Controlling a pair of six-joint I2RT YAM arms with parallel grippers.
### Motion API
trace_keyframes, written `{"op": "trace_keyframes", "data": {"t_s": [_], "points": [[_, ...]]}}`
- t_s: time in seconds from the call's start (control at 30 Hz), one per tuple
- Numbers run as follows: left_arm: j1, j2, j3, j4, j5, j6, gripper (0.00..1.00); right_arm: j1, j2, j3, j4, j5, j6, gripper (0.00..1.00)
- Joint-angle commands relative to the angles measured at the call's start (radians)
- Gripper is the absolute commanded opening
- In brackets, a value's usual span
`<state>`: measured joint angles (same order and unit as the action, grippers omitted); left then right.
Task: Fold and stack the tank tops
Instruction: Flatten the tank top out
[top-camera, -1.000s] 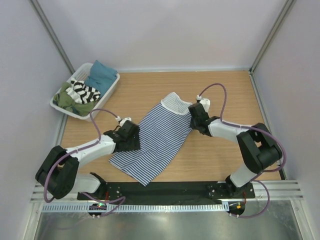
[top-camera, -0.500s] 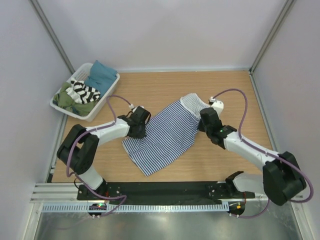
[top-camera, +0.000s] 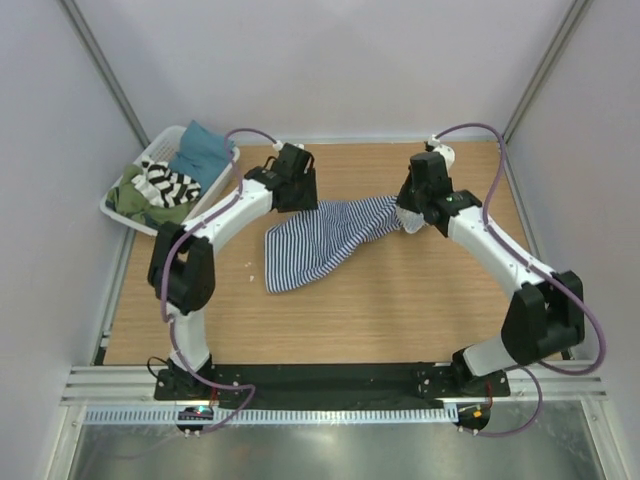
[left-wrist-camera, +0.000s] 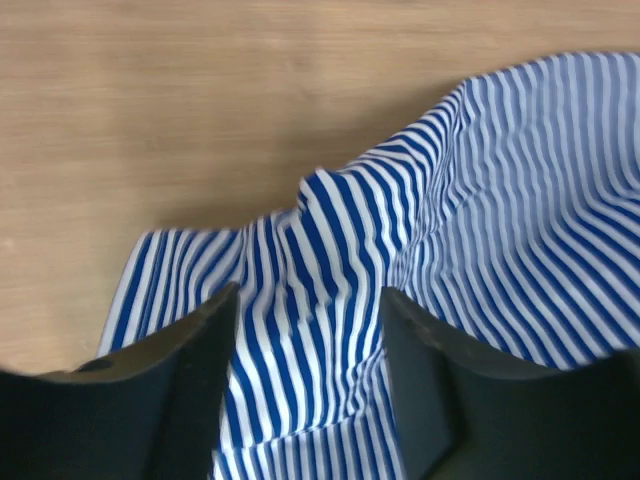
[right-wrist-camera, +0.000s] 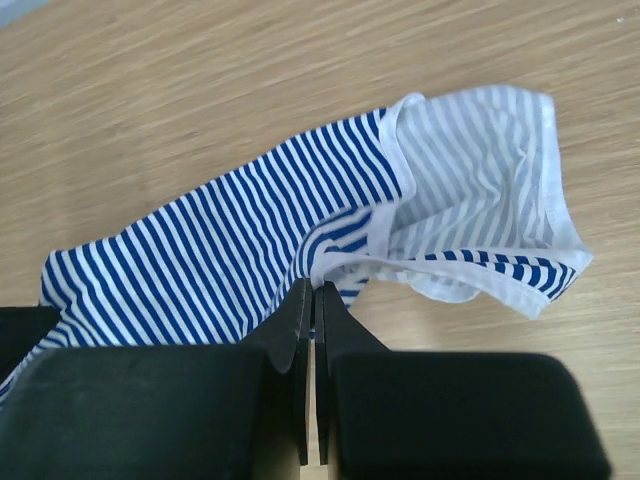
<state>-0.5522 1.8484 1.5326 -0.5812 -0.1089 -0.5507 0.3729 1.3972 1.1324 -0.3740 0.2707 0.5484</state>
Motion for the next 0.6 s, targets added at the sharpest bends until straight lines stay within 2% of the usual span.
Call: {"op": "trace_keyframes", "data": {"t_s": [0.0, 0.03, 0.1, 0.13, 0.3, 0.47, 0.5, 0.57], "points": [[0.035, 0.150, 0.161, -0.178, -0.051, 0.038, 0.64, -0.071, 0.132, 0.099, -0.083, -0.110, 0.007, 0.01], [0.025, 0.140, 0.149, -0.171, -0.079, 0.044, 0.80, -0.072, 0.146, 0.116, -0.082, -0.114, 0.011, 0.01], [0.018, 0.036, 0.075, -0.116, -0.101, 0.051, 0.88, -0.072, 0.172, 0.116, -0.053, -0.123, 0.022, 0.01], [0.015, -0.006, -0.015, -0.053, -0.100, 0.045, 0.91, -0.072, 0.181, 0.116, -0.045, -0.126, 0.024, 0.01], [-0.015, -0.214, -0.210, -0.009, -0.118, 0.049, 0.91, -0.083, 0.221, 0.125, -0.032, -0.116, 0.019, 0.01], [-0.165, -0.394, -0.427, 0.030, -0.149, 0.115, 0.90, -0.086, 0.249, 0.136, -0.036, -0.119, 0.007, 0.01], [-0.187, -0.412, -0.452, 0.043, -0.144, 0.126, 0.88, -0.086, 0.247, 0.136, -0.032, -0.119, 0.004, 0.01], [-0.225, -0.431, -0.506, 0.058, -0.147, 0.136, 0.74, -0.091, 0.250, 0.136, -0.036, -0.123, -0.002, 0.01]]}}
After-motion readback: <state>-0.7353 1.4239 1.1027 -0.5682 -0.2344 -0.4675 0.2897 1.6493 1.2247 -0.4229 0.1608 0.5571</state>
